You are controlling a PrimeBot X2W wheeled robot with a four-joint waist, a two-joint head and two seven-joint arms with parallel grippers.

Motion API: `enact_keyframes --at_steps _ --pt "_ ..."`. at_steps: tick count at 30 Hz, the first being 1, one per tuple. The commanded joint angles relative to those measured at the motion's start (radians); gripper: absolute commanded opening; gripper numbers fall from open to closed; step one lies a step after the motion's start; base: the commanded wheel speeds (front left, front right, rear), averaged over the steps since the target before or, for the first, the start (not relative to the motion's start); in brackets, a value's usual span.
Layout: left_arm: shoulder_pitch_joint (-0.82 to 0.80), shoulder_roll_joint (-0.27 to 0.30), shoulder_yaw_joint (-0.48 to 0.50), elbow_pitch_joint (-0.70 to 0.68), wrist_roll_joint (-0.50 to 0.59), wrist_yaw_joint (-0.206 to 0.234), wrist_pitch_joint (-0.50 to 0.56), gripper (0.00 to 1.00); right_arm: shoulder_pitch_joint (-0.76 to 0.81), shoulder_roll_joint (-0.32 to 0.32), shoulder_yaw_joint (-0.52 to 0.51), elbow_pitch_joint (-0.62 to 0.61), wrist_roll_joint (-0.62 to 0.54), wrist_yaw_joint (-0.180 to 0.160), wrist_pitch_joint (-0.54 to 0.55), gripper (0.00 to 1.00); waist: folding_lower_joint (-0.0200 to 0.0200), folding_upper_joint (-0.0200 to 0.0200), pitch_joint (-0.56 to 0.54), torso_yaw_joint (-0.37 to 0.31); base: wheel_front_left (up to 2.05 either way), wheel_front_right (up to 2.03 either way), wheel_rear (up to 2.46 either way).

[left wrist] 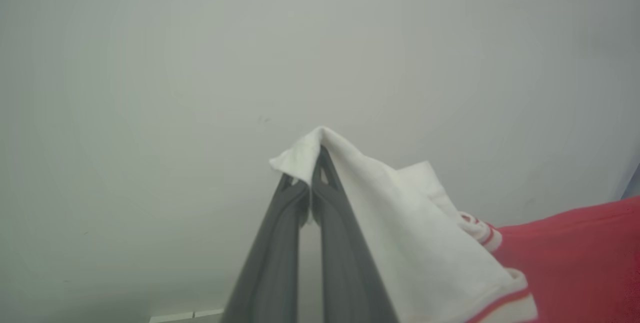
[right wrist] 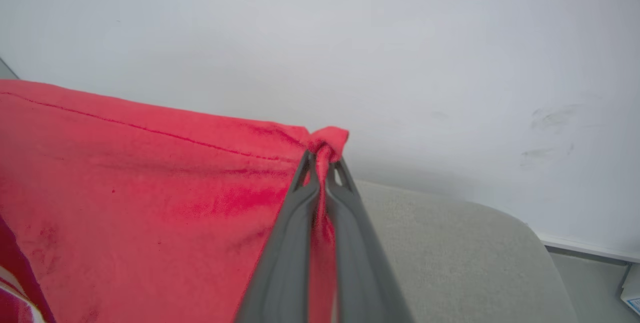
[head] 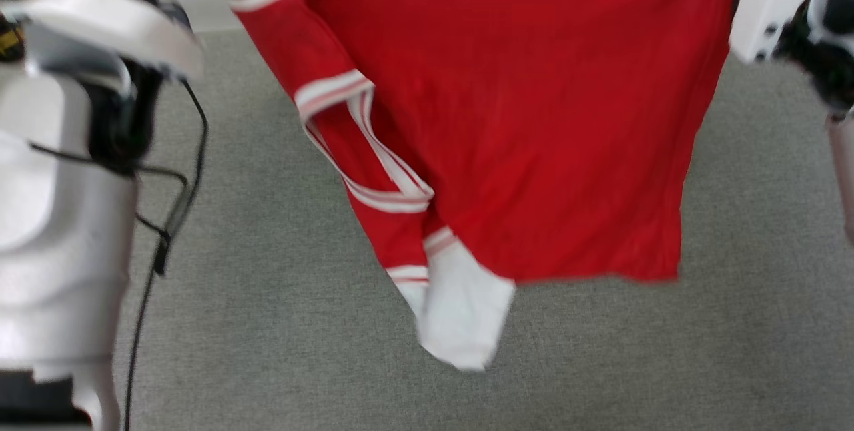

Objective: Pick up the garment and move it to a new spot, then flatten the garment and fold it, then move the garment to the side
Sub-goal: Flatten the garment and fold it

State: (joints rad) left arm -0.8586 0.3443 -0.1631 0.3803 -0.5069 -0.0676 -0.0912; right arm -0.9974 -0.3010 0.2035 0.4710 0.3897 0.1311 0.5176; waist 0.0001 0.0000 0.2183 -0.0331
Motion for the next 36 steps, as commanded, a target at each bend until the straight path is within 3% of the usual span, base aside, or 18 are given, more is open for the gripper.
enact_keyframes --at_steps 1,9,19,28,36 --pt "-0.102 0.018 0.005 0.046 0.013 0.0 0.002 0.0 -0.075 0.012 -0.021 0.005 -0.021 -0.001 -0.033 0.0 -0.0001 0.0 0.045 -0.011 0.0 0.0 0.0" --pt "-0.48 0.065 0.004 0.208 0.061 -0.009 -0.012 0.0 -0.338 0.027 -0.111 0.04 -0.101 -0.001 -0.167 0.0 -0.0001 0.0 0.176 -0.023 0.0 0.0 0.0" --pt "-0.836 0.131 -0.023 0.286 0.1 -0.031 0.014 0.0 -0.642 0.025 -0.149 0.081 -0.136 -0.001 -0.205 0.0 -0.0001 0.0 0.399 -0.027 0.0 0.0 0.0" --pt "-0.885 0.124 -0.04 0.368 0.083 -0.043 -0.007 0.0 -0.717 0.043 -0.127 0.205 -0.129 -0.001 -0.278 0.0 -0.0001 0.0 0.494 -0.025 0.0 0.0 0.0" --pt "-0.776 0.097 -0.016 0.494 -0.019 -0.058 -0.03 0.0 -0.648 0.031 -0.048 0.359 -0.073 -0.001 -0.335 0.0 -0.0001 0.0 0.479 -0.009 0.0 0.0 0.0"
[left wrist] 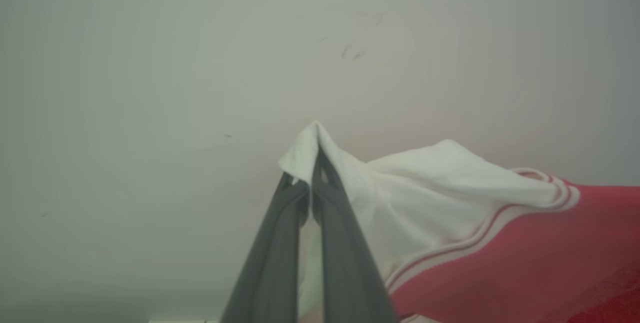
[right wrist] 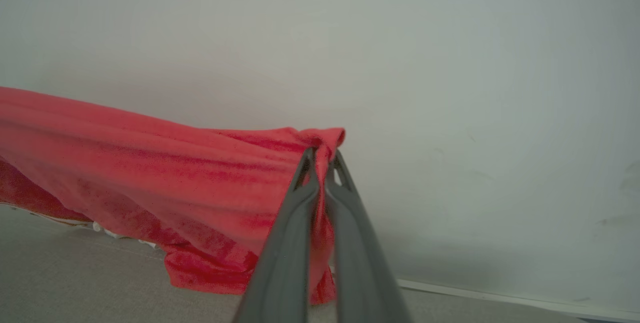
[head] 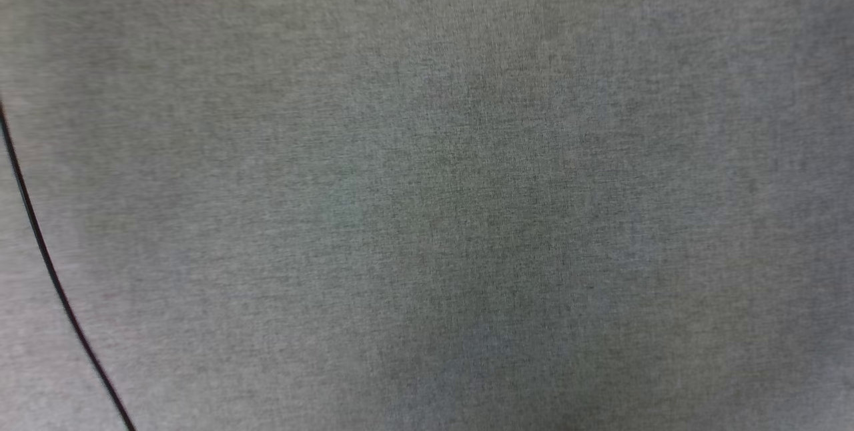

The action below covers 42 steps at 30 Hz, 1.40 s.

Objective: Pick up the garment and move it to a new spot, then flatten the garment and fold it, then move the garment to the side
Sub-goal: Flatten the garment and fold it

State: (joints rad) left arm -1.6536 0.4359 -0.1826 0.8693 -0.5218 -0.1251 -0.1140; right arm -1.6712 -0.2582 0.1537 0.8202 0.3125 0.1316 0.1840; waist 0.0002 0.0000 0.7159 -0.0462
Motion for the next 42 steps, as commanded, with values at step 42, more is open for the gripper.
enact_keyframes --at_steps 42 --pt "2.007 0.136 0.054 -0.908 -0.438 0.375 0.089 0.0 1.779 -0.104 -0.146 -0.615 0.191 -0.009 0.058 0.0 -0.0002 0.0 -0.738 0.061 0.0 0.0 0.0"
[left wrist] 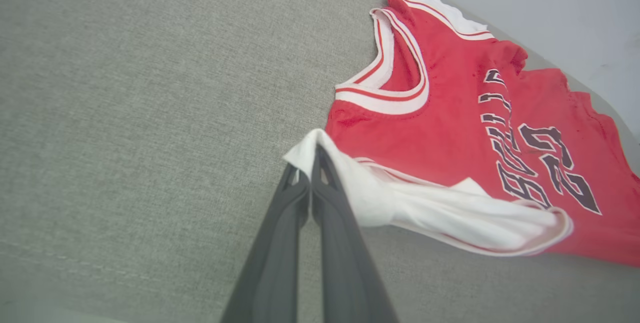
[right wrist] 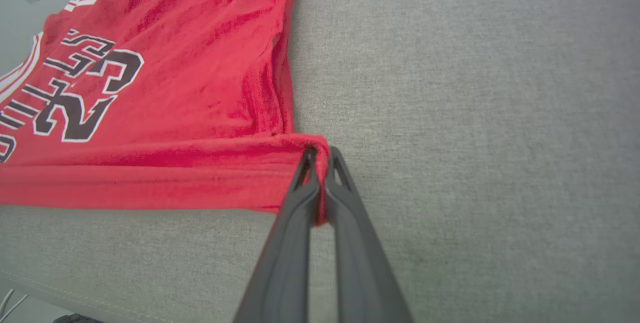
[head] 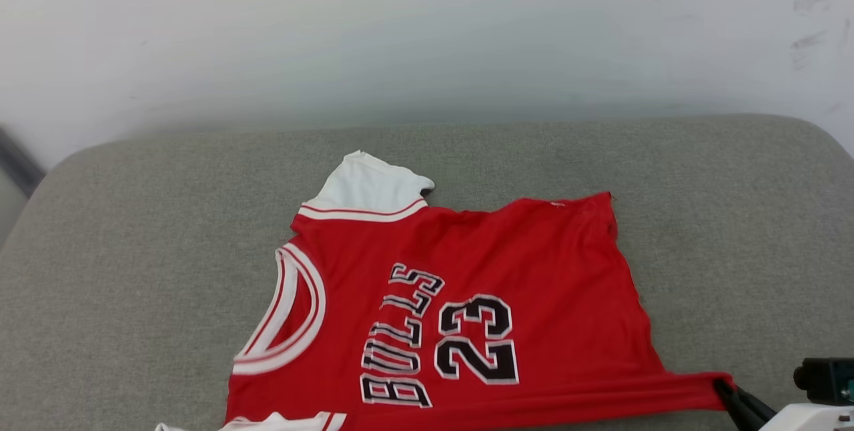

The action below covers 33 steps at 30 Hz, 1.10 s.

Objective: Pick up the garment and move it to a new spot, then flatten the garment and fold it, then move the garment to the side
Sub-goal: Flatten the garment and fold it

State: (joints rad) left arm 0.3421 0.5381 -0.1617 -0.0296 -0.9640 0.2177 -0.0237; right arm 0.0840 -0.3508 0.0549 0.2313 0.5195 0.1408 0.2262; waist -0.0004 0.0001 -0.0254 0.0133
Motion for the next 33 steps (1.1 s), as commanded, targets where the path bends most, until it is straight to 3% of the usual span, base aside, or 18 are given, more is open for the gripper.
enact_keyframes --at_steps 1,5,8,18,29,30,31,32,33 --pt "0.019 0.037 0.033 -0.048 0.009 0.041 0.005 0.0 0.044 0.006 -0.073 -0.074 -0.034 -0.018 0.043 0.0 0.0004 -0.0001 0.006 0.003 0.0 0.0 0.0" --pt "-0.01 0.047 0.014 -0.132 0.017 0.057 0.039 0.0 0.074 0.089 -0.128 -0.24 -0.098 -0.015 0.142 0.0 0.0004 -0.0001 0.028 0.0 0.0 0.0 0.0" --pt "-0.141 0.056 -0.011 -0.132 0.035 0.031 0.065 0.0 -0.005 0.142 -0.103 -0.32 -0.154 -0.011 0.229 0.0 0.0004 -0.0001 0.092 -0.012 0.0 0.0 0.0" --pt "-0.402 -0.011 -0.091 0.051 0.058 -0.052 0.064 0.0 -0.188 0.153 -0.012 -0.191 -0.163 -0.011 0.239 0.0 0.0004 -0.0001 0.228 -0.016 0.0 0.0 0.0" --pt "-0.512 -0.064 -0.173 0.246 0.065 -0.118 0.1 0.0 -0.262 0.124 0.072 -0.012 -0.129 -0.01 0.173 0.0 0.0004 -0.0001 0.27 -0.012 0.0 0.0 0.0" --pt "-0.517 -0.074 -0.177 0.259 0.055 -0.124 0.105 0.0 -0.263 0.126 0.081 0.007 -0.121 -0.01 0.167 0.19 0.0004 -0.0001 0.267 -0.011 0.0 0.0 0.0" --pt "-0.521 -0.078 -0.181 0.273 0.052 -0.129 0.108 0.22 -0.264 0.126 0.092 0.018 -0.112 -0.01 0.155 0.41 0.0004 -0.0001 0.26 -0.011 0.0 0.0 0.0" --pt "-0.526 -0.084 -0.181 0.284 0.049 -0.13 0.106 0.91 -0.267 0.125 0.097 0.026 -0.104 -0.01 0.137 1.0 0.0004 -0.0001 0.252 -0.01 0.0 0.0 0.0" --pt "-0.531 -0.087 -0.178 0.29 0.048 -0.131 0.097 1.0 -0.27 0.119 0.104 0.029 -0.103 -0.01 0.115 1.0 0.0004 -0.0001 0.243 -0.009 0.0 0.0 0.0"
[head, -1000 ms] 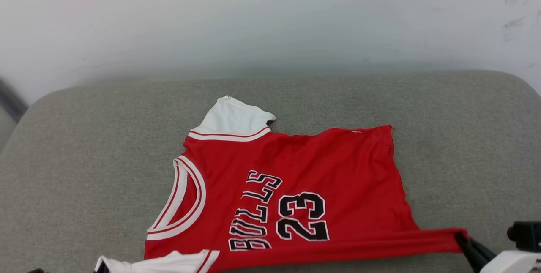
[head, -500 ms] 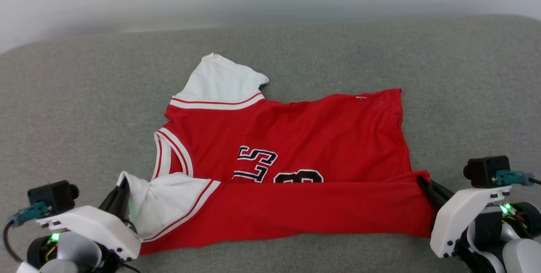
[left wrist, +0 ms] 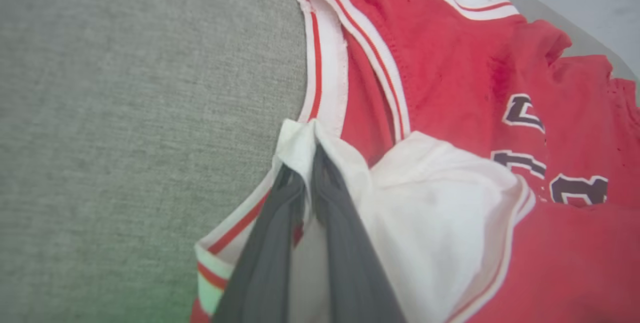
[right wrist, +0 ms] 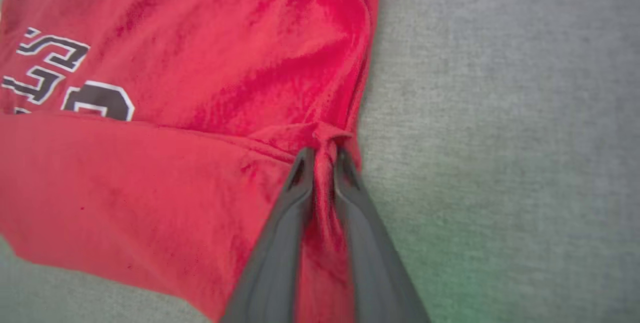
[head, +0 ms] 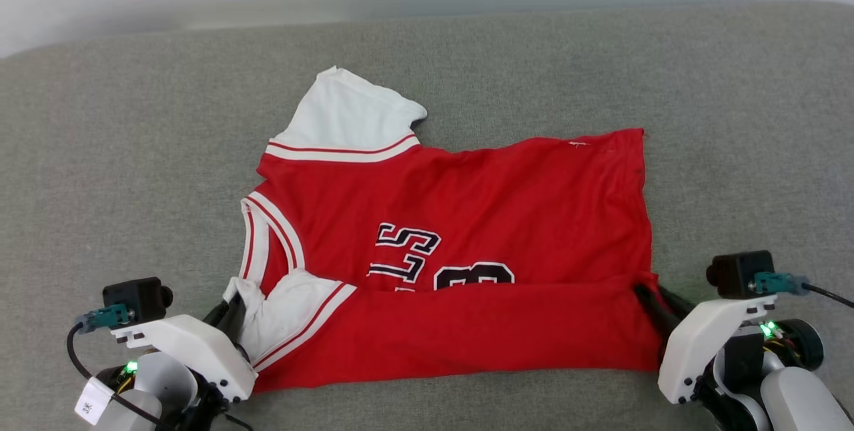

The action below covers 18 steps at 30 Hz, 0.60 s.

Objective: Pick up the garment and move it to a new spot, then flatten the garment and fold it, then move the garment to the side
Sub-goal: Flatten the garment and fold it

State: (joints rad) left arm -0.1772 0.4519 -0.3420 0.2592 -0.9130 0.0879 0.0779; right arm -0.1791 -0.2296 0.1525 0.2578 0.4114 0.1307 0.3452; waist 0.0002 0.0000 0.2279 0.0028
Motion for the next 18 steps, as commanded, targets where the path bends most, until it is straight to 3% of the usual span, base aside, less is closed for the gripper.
enact_keyframes --at_steps 1,7,10,18 --pt "-0.015 0.0 0.007 0.007 0.001 0.0 -0.015 1.0 -0.011 -0.002 0.006 0.001 0.012 0.0 -0.037 1.0 -0.0002 0.0 -0.02 0.002 0.0 0.0 0.0" --pt "-0.019 0.032 0.023 -0.004 0.022 0.02 -0.029 1.0 0.004 -0.001 -0.017 -0.024 0.002 0.0 -0.235 1.0 -0.0002 0.0 -0.103 0.002 0.0 0.0 0.0" --pt "-0.011 0.071 0.026 -0.043 0.021 0.035 0.012 1.0 0.029 0.008 -0.044 -0.047 -0.015 0.0 -0.283 1.0 -0.0002 0.0 -0.144 0.001 0.0 0.0 0.0" --pt "0.039 0.228 0.013 -0.166 -0.051 0.049 0.293 1.0 0.09 0.045 -0.09 -0.148 -0.066 0.0 -0.274 1.0 -0.0002 0.0 -0.184 -0.028 0.0 0.0 0.0"
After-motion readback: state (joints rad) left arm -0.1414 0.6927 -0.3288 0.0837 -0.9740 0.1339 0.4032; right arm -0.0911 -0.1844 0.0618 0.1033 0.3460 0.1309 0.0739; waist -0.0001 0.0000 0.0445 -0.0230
